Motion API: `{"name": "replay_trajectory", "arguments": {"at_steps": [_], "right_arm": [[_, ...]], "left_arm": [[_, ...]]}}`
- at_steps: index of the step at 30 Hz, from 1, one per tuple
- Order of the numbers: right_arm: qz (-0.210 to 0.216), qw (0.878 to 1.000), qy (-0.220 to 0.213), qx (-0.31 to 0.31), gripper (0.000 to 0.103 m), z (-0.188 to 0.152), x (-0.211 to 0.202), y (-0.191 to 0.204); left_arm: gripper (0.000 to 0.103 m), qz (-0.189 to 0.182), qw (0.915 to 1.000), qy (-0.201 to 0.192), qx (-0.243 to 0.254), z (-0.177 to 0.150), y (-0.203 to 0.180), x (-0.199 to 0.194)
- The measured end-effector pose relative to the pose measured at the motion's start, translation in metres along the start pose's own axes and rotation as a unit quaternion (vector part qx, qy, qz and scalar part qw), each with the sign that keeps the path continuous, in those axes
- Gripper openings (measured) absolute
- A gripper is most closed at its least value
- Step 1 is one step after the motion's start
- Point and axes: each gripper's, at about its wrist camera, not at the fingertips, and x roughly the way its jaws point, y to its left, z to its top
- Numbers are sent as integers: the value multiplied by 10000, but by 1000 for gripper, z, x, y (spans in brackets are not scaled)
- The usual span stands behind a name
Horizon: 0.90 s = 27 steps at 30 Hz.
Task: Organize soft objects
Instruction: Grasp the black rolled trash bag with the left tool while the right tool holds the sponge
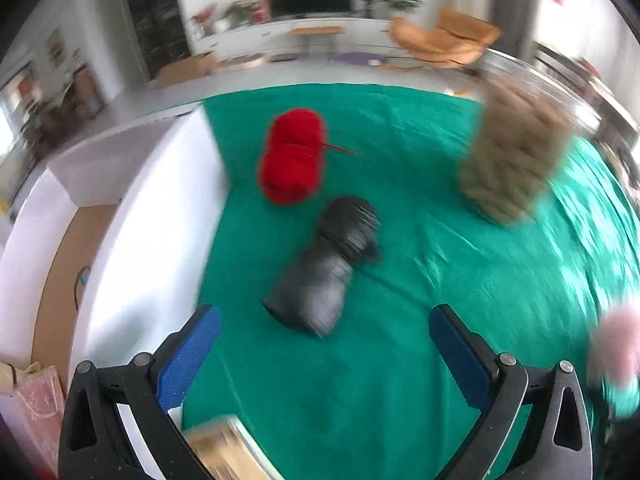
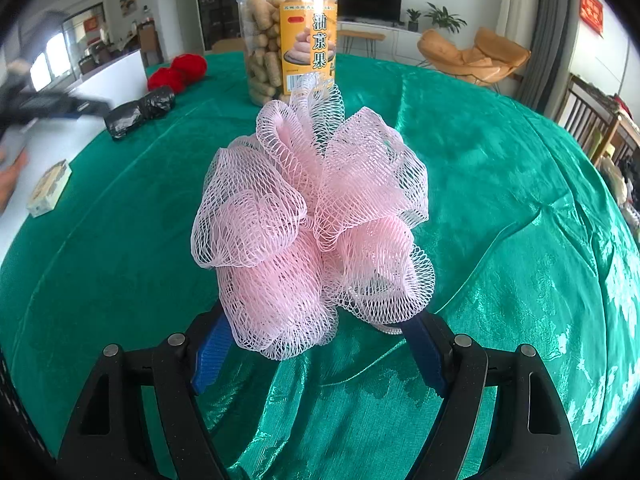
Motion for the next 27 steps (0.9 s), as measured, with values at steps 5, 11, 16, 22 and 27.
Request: {"name": "replay_trajectory", "arguments": {"at_steps": [5,11,16,22,27], "right_arm": [[-4,10000,0,5,80,0,0,0],[-6,10000,0,9,80,0,0,0],[-7,10000,-1,10,80,-1,0,-1],[-9,10000,0,12,80,-1,0,0],[-9,10000,0,12,80,-1,-1,0]], "left_arm": [[103,-216,9982,450,-325,17,12,43],[40,-428,9985,350,-61,23,-9,55],[37,-320,9985,431,-90,3,-27,39],[37,-786,9948,459,-457,-78,-49,-24],[37,-873,9947,288,-452,-147,-75,-58]]}}
